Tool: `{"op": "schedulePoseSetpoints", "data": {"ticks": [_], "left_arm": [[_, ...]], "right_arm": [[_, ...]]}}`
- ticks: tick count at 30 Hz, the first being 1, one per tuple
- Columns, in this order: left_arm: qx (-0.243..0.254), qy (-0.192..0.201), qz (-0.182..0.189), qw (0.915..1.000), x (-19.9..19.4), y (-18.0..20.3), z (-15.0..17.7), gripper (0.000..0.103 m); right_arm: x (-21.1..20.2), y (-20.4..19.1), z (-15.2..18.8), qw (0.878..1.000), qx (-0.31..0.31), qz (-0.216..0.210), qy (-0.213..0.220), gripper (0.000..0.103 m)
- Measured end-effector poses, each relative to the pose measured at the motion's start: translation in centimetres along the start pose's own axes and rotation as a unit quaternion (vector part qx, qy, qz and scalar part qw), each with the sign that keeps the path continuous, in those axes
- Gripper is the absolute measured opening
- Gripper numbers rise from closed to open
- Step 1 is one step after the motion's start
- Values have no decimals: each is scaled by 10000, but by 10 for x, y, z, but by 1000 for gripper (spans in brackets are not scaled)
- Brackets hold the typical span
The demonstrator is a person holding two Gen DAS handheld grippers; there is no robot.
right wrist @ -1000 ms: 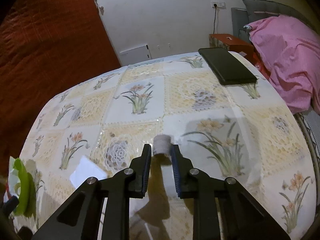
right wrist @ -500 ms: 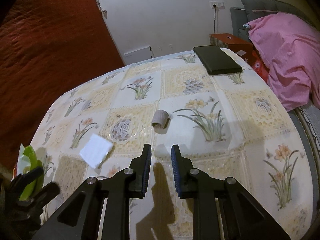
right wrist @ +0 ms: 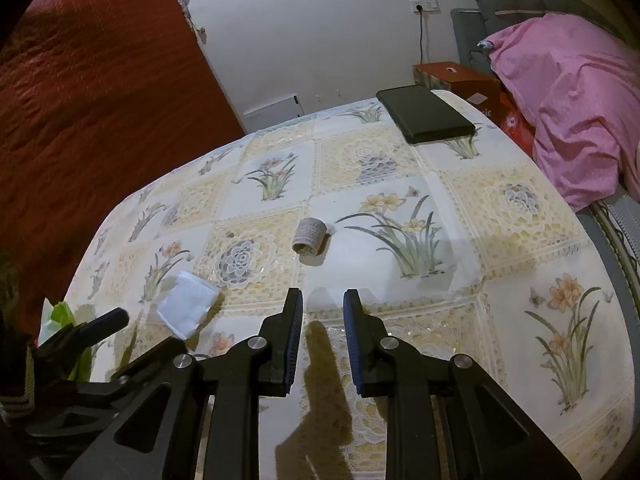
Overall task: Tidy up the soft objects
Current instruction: 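Grasp the beige roll with the right gripper while the left gripper grasps the white square napkin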
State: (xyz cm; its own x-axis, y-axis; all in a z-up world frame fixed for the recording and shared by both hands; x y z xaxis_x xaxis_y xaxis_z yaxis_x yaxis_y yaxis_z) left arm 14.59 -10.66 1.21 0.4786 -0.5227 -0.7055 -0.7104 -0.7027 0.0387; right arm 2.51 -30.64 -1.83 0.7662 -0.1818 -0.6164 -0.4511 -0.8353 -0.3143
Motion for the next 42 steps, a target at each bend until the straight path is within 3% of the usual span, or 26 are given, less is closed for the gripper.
{"op": "schedulePoseSetpoints", "data": {"ticks": [6,13,16,23,42], "left_arm": [[90,-143,4,9999,13,3,-3,84],[92,-45,-40,9999,12,-2,-7,38],[-11,-19,18,10000,8,-6,-5,27],[-86,137,-45,9999,-7,-10,3,24],[-286,381,-13,9989,-40,-18,12,24]], "right_arm": [[-1,1,1,10000,52,-31,18,22],[-1,1,1,10000,30,-25,27,23],[-1,1,0,10000,29,-20,19,23],[5,-7,-11,10000,-72,-25,10,31],[48,-19,-31,9991,-334,236,-120,31]]}}
Point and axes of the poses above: each gripper's, at about its wrist camera, not at the fingertips, and x roughly the way its jaws point, y to its right, z to its underside, the point moved 5 cm from there along x, roughly the way its jaws point, and after that the axes turned 5 degrees about y, right-handed, at the moved point
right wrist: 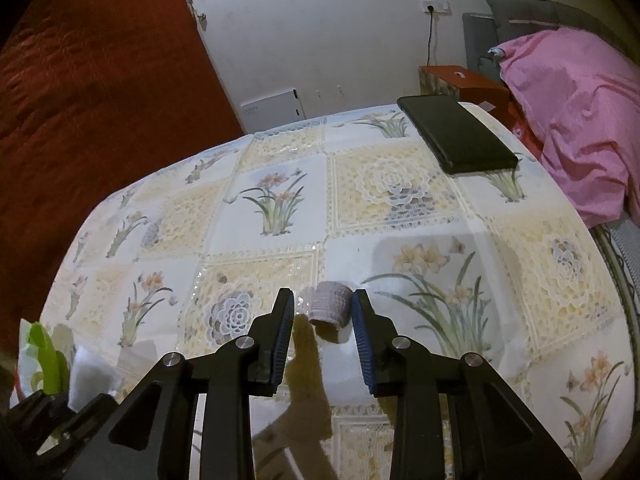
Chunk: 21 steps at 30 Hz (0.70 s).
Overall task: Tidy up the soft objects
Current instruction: 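Grasp the beige roll with the right gripper while the left gripper grasps the white square napkin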
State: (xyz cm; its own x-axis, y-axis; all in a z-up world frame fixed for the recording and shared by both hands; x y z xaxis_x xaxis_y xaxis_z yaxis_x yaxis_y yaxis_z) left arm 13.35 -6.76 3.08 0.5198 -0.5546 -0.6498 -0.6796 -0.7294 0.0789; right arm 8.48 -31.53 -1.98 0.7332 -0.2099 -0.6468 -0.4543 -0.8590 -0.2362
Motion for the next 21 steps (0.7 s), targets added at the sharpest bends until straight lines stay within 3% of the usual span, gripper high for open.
{"op": "schedulePoseSetpoints", "data": {"ticks": [6,16,19,21], "left_arm": [[-56,28,34,10000,-7,-1,2,24],[-157,51,28,9999,-18,-3,8,24],[-179,64,25,9998,-21,-4,9,24],[-199,64,17,9998,-23,-6,11,24]], "right_arm": [[-8,-3,7,9999,-135,-47,4,25],[-36,-1,17,9996,-151,-189,135,24],[-32,2,12,9998,-52,-175,106,26],[-26,2,9,9998,30,-187,95,39]]}}
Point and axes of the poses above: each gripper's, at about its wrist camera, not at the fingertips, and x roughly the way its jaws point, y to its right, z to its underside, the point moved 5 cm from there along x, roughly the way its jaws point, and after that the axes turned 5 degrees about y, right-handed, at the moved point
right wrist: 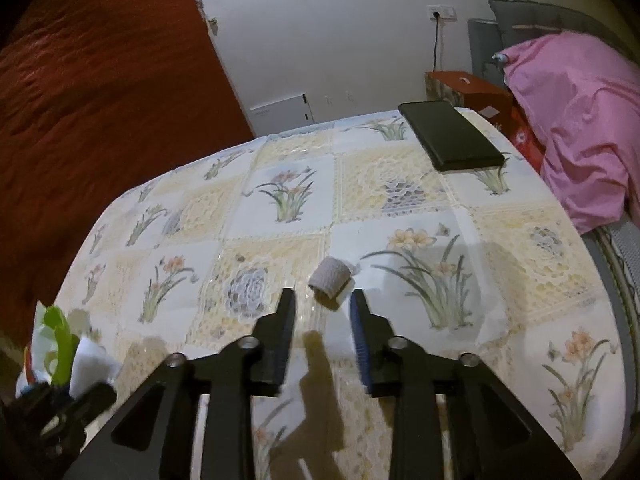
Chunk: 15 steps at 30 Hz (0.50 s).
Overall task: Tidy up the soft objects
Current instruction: 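Grasp the beige roll with the right gripper while the left gripper grasps the white square napkin, then carry the napkin into the bowl and open the left gripper while the right gripper holds the roll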
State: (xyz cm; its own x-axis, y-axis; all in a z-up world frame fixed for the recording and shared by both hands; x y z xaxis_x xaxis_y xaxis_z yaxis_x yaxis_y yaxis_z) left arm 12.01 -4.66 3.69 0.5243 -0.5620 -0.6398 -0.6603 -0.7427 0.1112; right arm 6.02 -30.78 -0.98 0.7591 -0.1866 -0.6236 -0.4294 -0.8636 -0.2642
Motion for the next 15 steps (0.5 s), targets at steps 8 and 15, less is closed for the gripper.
{"op": "schedulePoseSetpoints", "data": {"ticks": [8,15], "left_arm": [[-71,-42,-9,10000,0,-5,4,24],[-107,-2,11,9999,-5,-7,5,24]], "right_arm": [[27,-7,-8,9993,-214,282,-72,46],[25,-16,-4,9984,-462,295,-120,19]]}}
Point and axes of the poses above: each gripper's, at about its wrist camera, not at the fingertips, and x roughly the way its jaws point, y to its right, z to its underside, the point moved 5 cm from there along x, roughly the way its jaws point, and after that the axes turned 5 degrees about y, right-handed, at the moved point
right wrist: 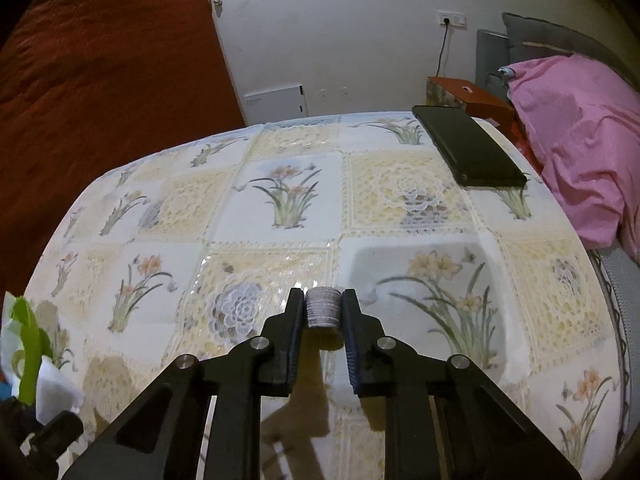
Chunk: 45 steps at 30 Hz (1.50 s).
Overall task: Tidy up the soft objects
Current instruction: 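Carry the napkin into the bowl and open the left gripper while the right gripper holds the roll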
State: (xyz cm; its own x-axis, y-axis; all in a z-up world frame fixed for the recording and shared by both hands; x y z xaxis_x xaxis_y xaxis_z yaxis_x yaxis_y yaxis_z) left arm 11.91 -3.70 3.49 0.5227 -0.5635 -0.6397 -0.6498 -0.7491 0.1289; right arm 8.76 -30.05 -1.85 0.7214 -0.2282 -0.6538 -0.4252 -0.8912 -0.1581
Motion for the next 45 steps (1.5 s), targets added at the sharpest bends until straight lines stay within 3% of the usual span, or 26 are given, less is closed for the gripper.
{"op": "schedulePoseSetpoints", "data": {"ticks": [18,34,45], "left_arm": [[-236,278,26,9993,-42,-13,3,24],[-632,775,-350,9944,-98,-67,1,24],[-960,897,-946,9868,-116,-127,9,24]], "right_arm": [[-101,-20,33,9966,63,-700,425,19],[-126,-79,52,9923,-152,-1177,351,19],[-125,-112,64,9892,-247,-1432,198,19]]}}
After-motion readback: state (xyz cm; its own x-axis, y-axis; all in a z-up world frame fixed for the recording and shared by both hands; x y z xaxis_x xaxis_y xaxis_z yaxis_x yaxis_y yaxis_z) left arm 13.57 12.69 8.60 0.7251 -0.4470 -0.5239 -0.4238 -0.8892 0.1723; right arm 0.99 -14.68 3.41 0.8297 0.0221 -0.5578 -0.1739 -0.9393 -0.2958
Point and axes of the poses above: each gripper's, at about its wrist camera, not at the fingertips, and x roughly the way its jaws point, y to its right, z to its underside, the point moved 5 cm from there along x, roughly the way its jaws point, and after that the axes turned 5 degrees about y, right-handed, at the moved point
